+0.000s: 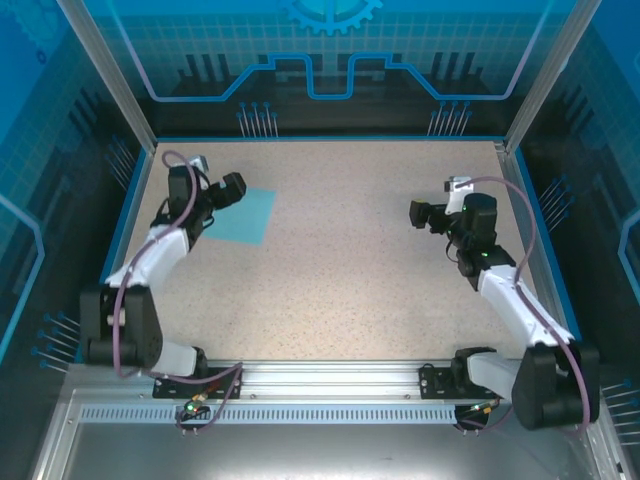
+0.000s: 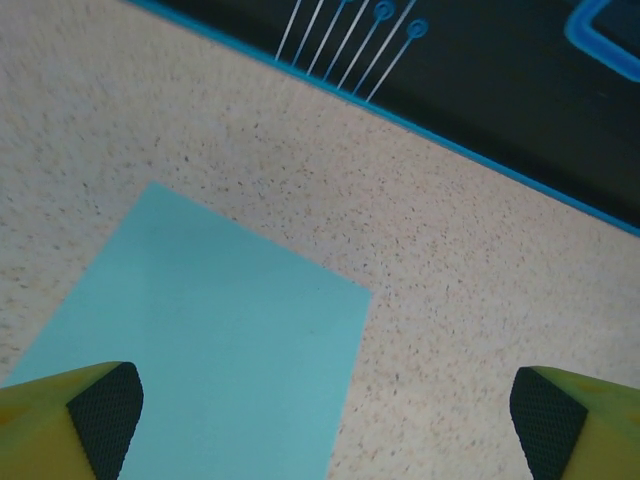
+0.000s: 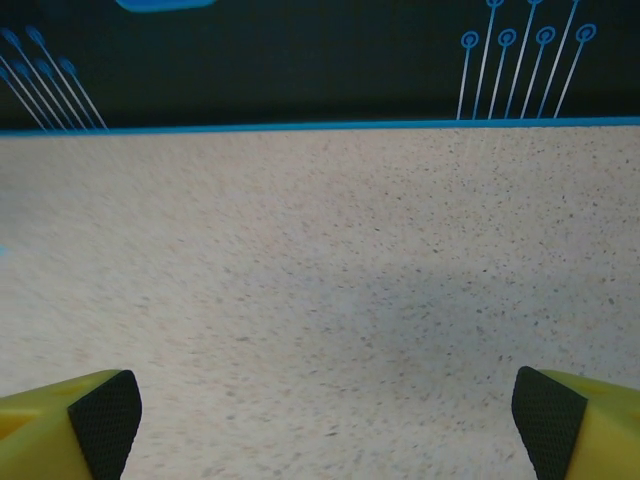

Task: Fold a paper plane with a square sheet of paper (pick it up from the middle)
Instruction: Move the square sheet of paper to the center of the table.

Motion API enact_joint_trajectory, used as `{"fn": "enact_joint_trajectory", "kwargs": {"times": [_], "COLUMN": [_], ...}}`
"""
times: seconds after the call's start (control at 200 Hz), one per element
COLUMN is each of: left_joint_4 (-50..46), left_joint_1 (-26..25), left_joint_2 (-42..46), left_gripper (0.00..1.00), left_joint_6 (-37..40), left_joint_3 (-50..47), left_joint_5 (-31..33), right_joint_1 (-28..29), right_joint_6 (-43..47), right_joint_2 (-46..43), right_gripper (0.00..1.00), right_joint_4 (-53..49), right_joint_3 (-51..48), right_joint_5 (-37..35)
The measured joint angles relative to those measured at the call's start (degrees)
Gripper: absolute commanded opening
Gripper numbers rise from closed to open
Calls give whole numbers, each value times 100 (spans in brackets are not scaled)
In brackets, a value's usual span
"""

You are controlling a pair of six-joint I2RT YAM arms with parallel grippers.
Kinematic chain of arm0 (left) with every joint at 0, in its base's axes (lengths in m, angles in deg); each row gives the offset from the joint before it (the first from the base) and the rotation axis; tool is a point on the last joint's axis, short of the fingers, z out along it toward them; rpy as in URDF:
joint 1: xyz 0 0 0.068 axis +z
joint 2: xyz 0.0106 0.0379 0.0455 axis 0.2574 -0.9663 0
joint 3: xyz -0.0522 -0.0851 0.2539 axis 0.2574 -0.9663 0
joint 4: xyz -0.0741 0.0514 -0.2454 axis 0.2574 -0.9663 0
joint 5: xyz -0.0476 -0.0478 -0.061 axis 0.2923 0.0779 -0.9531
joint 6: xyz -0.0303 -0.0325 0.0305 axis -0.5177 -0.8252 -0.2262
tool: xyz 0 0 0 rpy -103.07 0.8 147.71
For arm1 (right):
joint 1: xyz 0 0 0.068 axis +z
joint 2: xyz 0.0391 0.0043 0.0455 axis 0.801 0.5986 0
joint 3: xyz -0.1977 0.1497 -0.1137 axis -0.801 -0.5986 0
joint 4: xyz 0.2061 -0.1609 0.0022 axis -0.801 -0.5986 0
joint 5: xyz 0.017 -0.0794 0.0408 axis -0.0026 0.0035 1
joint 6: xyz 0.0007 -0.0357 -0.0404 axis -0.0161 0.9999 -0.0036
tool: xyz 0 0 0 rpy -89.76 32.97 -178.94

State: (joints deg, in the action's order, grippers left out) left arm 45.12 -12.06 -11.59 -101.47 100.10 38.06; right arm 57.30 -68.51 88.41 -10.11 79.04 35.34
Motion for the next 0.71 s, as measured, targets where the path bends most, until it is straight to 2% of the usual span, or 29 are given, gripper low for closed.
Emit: {"fn": "enact_joint_trajectory", "kwargs": {"times": [0.11,0.28,0.45,0.6,0.705], "left_joint_4": [-470,-857,-1080,-1178,-1198], "left_joint_1": [201,205,190,142,9], "left_joint_2": [-1106,-1950,-2323,-2483,-2575], "left_gripper": [99,99,99,98,98], "left_joint_6": [-396,-822,-935,-1021,-1064], "left_joint_3": [815,942,1126,1189,1189], "left_joint_5": [-645,-1281,-1504,-1593,-1602], "right_joint_1": [-46,-50,-48,-48,-48], "right_joint_6": [-463,-1021,-1224,-1311,-1440], "right_joint_2": [-398,-542,-496,-393,-378], "right_gripper": [99,99,99,99,99], "right_joint_4": [-560,-1139,-1410,-1602,-1840], "right_joint_3": [85,17,-55,-83,-133], "right_joint_5": [474,1198,1856,2033,1888]}}
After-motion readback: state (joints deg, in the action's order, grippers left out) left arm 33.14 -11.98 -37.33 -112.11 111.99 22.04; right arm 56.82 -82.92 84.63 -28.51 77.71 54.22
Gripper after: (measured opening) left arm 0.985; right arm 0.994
